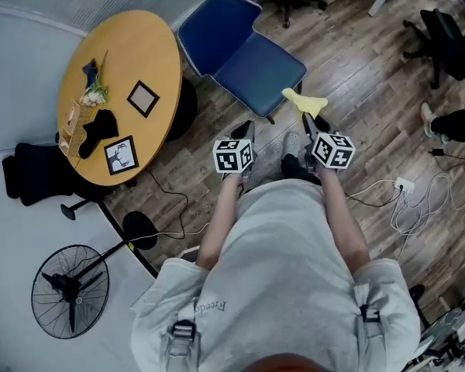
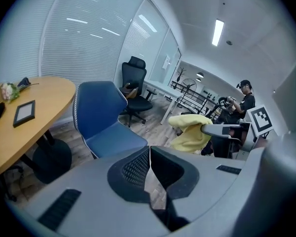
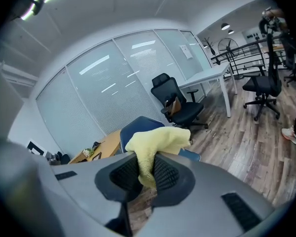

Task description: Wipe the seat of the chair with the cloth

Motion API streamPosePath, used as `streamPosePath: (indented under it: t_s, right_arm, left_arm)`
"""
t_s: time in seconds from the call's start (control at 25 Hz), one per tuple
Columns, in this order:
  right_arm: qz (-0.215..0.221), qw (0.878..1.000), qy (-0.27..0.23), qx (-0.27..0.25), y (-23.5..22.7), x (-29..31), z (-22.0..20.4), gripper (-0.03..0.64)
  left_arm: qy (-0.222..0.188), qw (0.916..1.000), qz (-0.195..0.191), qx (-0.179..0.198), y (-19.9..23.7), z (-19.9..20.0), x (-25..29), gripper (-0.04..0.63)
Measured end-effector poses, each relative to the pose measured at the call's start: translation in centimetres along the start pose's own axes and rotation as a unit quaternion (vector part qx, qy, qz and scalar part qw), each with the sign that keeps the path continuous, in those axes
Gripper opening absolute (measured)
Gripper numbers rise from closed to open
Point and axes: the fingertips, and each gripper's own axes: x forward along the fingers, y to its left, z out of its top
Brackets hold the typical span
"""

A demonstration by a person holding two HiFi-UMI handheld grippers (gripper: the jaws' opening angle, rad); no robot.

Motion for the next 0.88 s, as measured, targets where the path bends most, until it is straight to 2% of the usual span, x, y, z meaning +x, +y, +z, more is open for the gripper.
streamPosePath:
  t_s: [0.2, 0.4, 0.68, 0.88]
  right_arm:
    - [0.01, 1.0, -0.009, 0.013, -1.6, 3.2, 3.5, 0.074]
    - [0.015, 0.999, -0.013, 0.037, -3.6, 5.7, 5.9, 0.074]
    - [0.014, 0.999, 0.014, 0.045, -5.2, 7.8, 5.2, 0.074]
    - [-0.006, 0.996, 0.035, 0.08, -6.9, 7.7, 3.7, 0.074]
  left_arm:
    - [0.013, 0.9994, 0.018, 0.026, 0.7, 3.2, 2.5, 0.028]
    - [0.028, 0.9985, 0.019, 0.043, 0.5, 4.5, 4.6, 0.028]
    - [0.048, 0.9981, 0.036, 0.013, 2.1, 3.5, 5.5, 0.028]
    - [0.057, 0.9975, 0.04, -0.015, 3.6, 2.8, 6.6, 0.028]
